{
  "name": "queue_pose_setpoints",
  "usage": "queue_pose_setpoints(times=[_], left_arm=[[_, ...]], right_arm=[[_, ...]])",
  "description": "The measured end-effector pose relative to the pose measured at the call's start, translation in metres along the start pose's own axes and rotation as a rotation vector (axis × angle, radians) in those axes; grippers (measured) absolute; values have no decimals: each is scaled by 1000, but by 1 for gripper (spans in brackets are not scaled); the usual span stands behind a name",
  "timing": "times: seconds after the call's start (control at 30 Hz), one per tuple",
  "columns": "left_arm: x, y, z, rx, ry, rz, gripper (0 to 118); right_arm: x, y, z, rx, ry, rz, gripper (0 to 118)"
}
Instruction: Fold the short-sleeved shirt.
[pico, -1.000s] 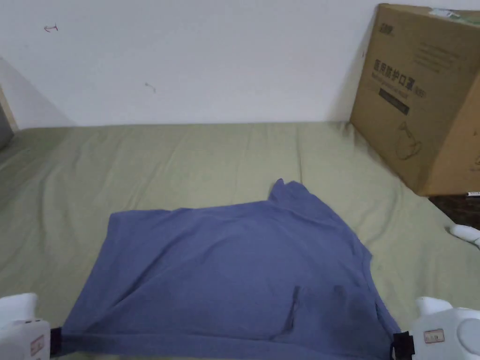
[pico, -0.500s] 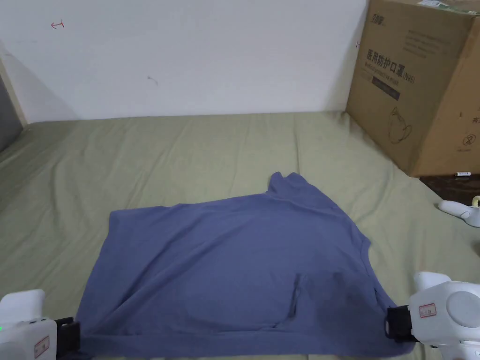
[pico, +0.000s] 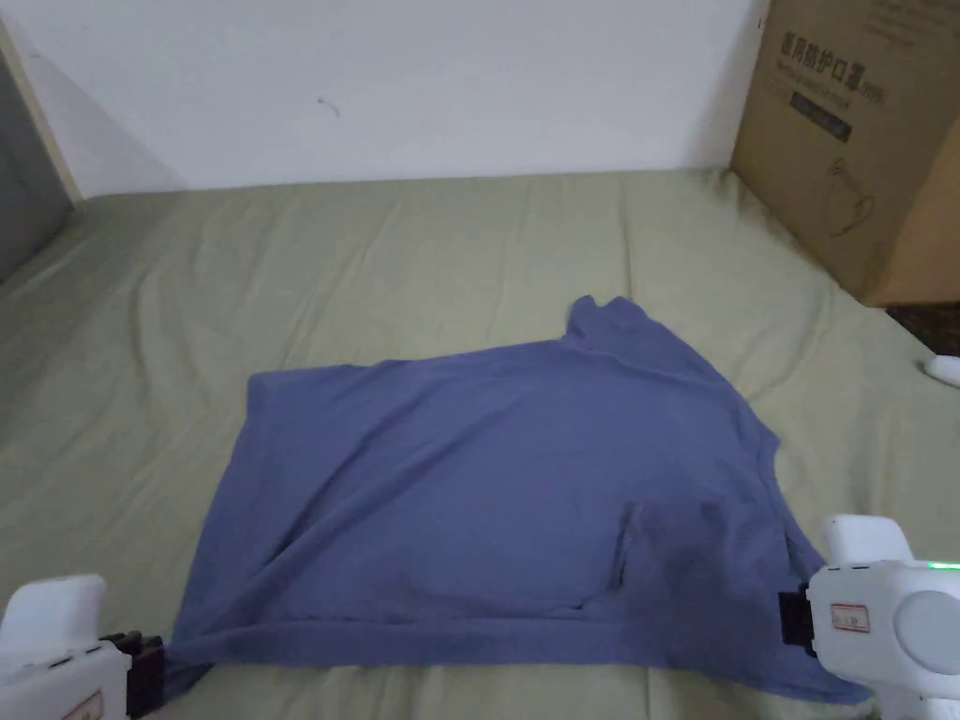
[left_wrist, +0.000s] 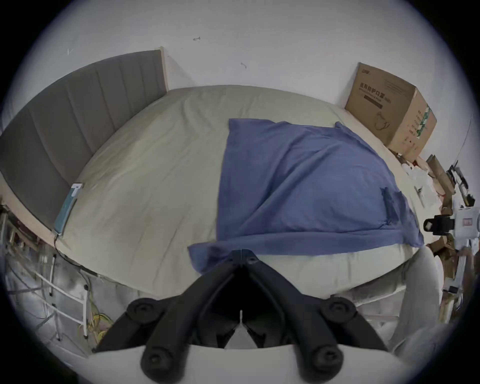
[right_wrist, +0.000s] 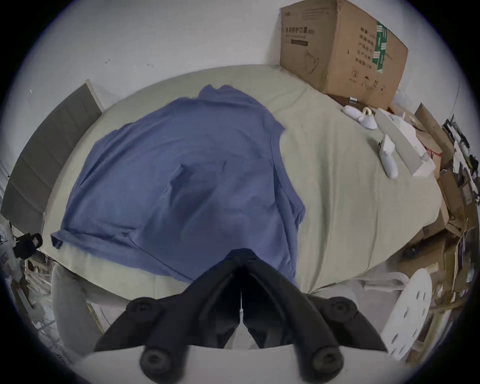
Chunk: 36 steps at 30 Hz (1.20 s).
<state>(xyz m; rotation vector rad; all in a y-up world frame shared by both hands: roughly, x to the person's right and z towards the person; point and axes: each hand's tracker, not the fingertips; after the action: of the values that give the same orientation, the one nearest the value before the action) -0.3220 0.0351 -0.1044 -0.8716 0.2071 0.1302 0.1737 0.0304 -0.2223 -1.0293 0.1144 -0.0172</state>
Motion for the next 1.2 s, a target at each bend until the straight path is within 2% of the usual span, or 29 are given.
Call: queue_pose_setpoints(times=[0.03, 0.07, 0.1, 0.13, 0.17, 0.2, 0.23, 0.33, 0.37, 0.4, 0.43, 0.47, 0.6, 0.67, 0.7, 0.73, 0.77, 0.8, 0.93, 0.97, 1.0, 1.07, 1.1, 1.2], left_arm=[[-7, 0, 7, 12, 44, -8, 6], [-13, 0, 6, 39, 58, 2, 6], [-18, 3, 4, 35, 42, 17, 11], [-22, 8, 0, 18, 46, 33, 30], [-28, 11, 3, 4, 29, 59, 78], [-31, 12, 0, 17, 9, 71, 99], [-33, 13, -7, 35, -18, 79, 106], [-35, 15, -37, -91, -2, 93, 103], [-35, 10, -46, -114, -43, 111, 91], [-35, 5, -52, -147, -62, 132, 64], [-34, 3, -55, -169, -94, 156, 22], [-34, -2, -60, -189, -112, 164, 3], [-34, -3, -40, -112, -81, 177, 3], [-34, -3, -35, -109, -83, 178, 3], [-33, 5, -36, -111, -81, 173, 3], [-30, 6, -34, -107, -71, 154, 3], [-28, 6, -32, -106, -63, 132, 3], [-25, 5, -30, -105, -52, 105, 3], [-22, 8, -31, -108, -42, 89, 3], [-23, 10, -33, -110, -41, 94, 3], [-24, 10, -33, -109, -45, 101, 3], [-26, 9, -33, -111, -49, 116, 3], [-27, 10, -34, -114, -50, 119, 3], [-27, 9, -32, -117, -52, 122, 3]], right_arm=[[1, -1, -1, -8, 16, -9, 0], [1, -3, -1, -11, 23, -17, 0], [0, -3, -1, -11, 24, -20, 0], [0, -3, -1, -14, 26, -20, 0], [0, -3, -1, -18, 27, -16, 0], [-1, -3, -2, -21, 25, -14, 0], [-2, -2, -4, -27, 22, -12, 0], [-2, -4, -8, -46, 25, -13, 0], [-2, -5, -9, -55, 30, -15, 0], [0, -6, -11, -61, 33, -18, 0], [1, -7, -11, -65, 35, -24, 0], [2, -9, -9, -68, 38, -30, 0], [7, -13, -2, -72, 41, -42, 0], [10, -14, 2, -65, 40, -24, 0], [11, -13, 3, -60, 29, -14, 6], [12, -12, 5, -59, -17, 1, 27], [13, -11, 6, -55, -52, 5, 63], [17, -8, 3, -55, -70, 15, 68], [30, -5, -9, -82, -43, -10, 67], [31, -6, -16, -122, -36, -15, 46], [33, -10, -24, -157, -43, 0, 0], [37, -17, -37, -218, -66, 18, 0], [39, -14, -32, -183, -30, -23, 0], [38, -4, -12, -115, -28, -62, 0]])
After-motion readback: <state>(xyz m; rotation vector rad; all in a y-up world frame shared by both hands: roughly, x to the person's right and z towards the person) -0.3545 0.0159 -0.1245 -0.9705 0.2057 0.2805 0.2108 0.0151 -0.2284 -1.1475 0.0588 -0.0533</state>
